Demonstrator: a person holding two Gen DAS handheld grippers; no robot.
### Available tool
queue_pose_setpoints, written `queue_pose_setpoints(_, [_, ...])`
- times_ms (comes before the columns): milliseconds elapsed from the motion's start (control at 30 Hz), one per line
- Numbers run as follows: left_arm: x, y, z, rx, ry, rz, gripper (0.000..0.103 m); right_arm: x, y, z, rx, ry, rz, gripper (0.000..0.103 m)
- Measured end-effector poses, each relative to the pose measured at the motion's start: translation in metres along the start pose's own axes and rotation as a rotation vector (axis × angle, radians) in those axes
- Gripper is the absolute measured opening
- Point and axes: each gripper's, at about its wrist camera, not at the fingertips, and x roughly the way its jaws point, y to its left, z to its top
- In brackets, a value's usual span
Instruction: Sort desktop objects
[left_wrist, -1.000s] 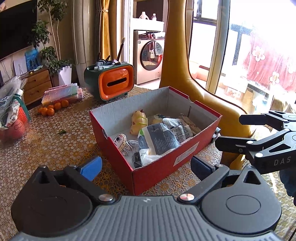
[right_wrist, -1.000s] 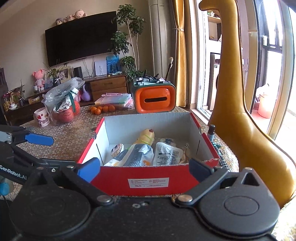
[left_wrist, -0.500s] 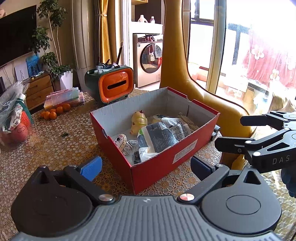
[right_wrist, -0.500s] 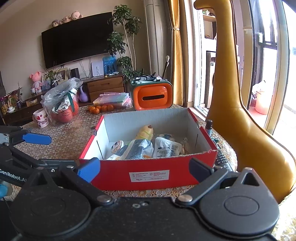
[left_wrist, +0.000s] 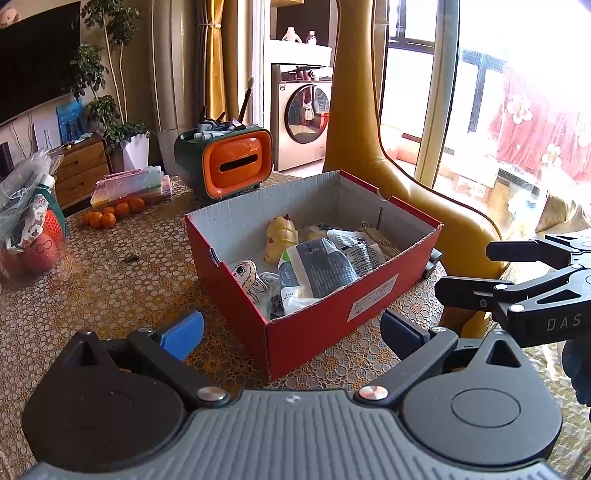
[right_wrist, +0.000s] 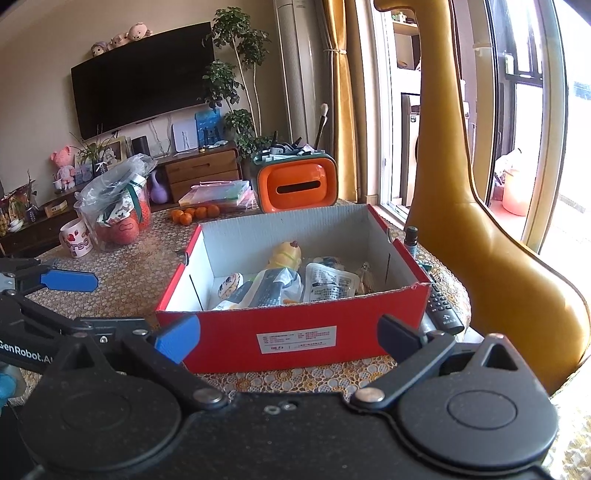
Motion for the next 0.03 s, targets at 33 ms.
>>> queue_pose_setpoints(33, [-0.0005, 0.0019, -0.0003, -0.003, 0.003, -0.004, 0.102, -0.0001, 0.0007, 0.0000, 0.004, 0.001, 0.000, 0.103])
